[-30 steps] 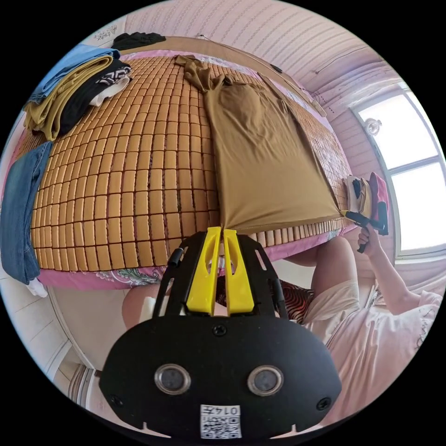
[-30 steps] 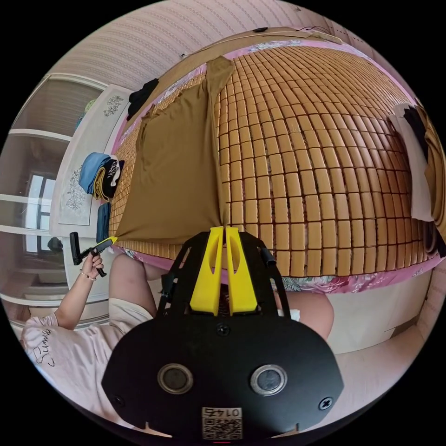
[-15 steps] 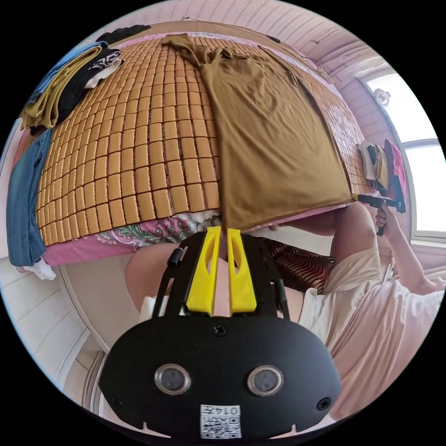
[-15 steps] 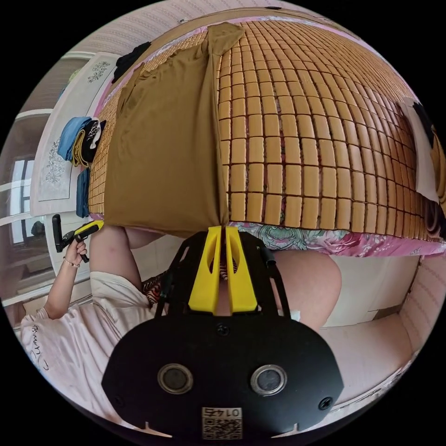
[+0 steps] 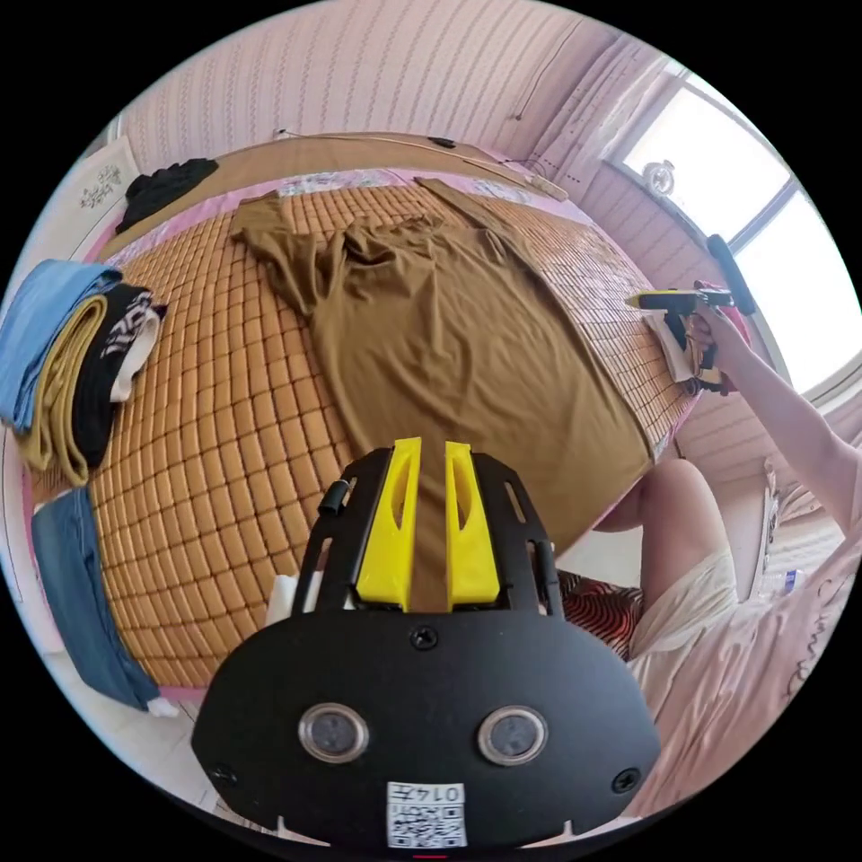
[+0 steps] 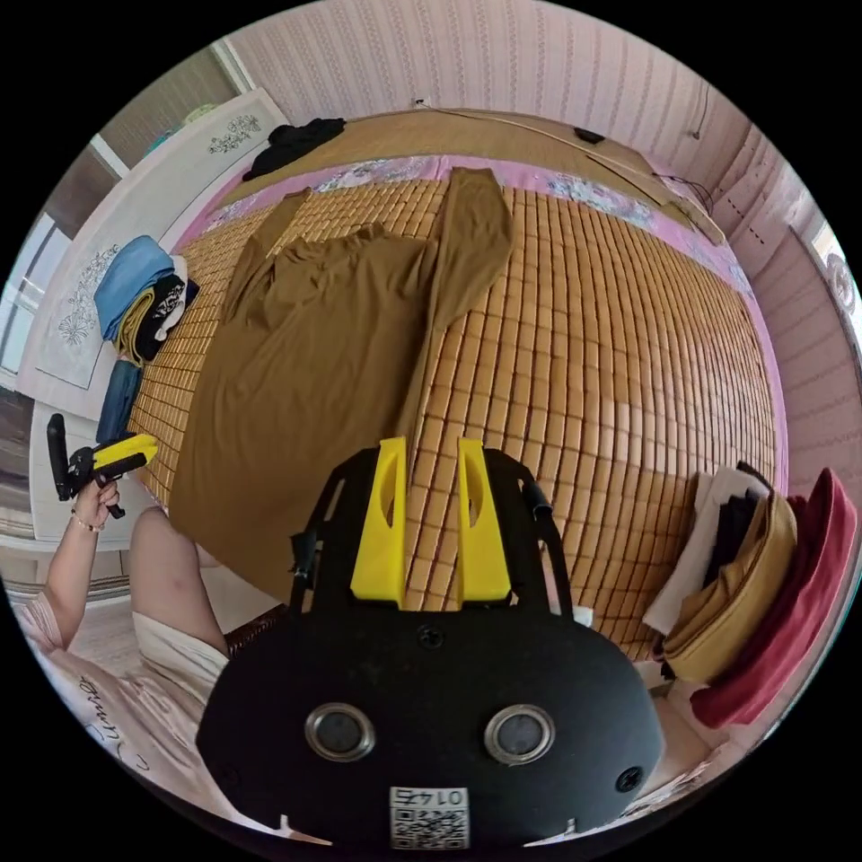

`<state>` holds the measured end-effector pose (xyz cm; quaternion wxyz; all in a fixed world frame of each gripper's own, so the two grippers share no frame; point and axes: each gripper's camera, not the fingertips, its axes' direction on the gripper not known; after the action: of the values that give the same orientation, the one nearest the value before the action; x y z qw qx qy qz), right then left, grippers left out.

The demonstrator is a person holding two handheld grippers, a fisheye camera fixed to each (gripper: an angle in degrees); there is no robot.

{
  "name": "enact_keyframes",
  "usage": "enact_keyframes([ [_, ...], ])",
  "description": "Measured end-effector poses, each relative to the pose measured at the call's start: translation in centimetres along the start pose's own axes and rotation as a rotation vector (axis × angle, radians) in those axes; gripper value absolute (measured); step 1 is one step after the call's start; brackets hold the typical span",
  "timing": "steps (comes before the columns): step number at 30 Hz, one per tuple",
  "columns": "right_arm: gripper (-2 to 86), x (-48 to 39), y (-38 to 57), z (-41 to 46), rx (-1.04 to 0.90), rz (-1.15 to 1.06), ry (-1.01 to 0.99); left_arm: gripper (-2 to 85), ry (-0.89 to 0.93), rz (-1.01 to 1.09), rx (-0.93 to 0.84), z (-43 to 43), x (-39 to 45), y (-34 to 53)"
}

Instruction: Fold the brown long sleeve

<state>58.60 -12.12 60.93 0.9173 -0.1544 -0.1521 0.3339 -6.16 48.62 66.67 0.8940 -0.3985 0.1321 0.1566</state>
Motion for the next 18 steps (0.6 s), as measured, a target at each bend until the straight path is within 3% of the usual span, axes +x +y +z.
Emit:
enact_keyframes([
  [5, 11.9, -1.3, -13.8, 3.5, 0.078, -0.086, 0.045, 5.6, 0.110, 0.071, 0.033, 10.2, 0.1, -9.6],
  [11, 11.9, 0.1, -24.8, 10.8, 0.047, -0.043, 0.116, 5.6, 0.207, 0.099, -0.032, 18.9, -1.2, -14.3],
  [13, 5.9, 1.2, -25.6, 12.5, -0.021, -0.024, 0.119, 5.5, 0.217, 0.105, -0.062, 20.3, -1.4, -13.9],
  [18, -0.2, 6.5, -21.6, 7.8, 0.153, 0.086, -0.005, 5.0, 0.244, 0.130, -0.177, 22.8, -1.4, -12.1],
])
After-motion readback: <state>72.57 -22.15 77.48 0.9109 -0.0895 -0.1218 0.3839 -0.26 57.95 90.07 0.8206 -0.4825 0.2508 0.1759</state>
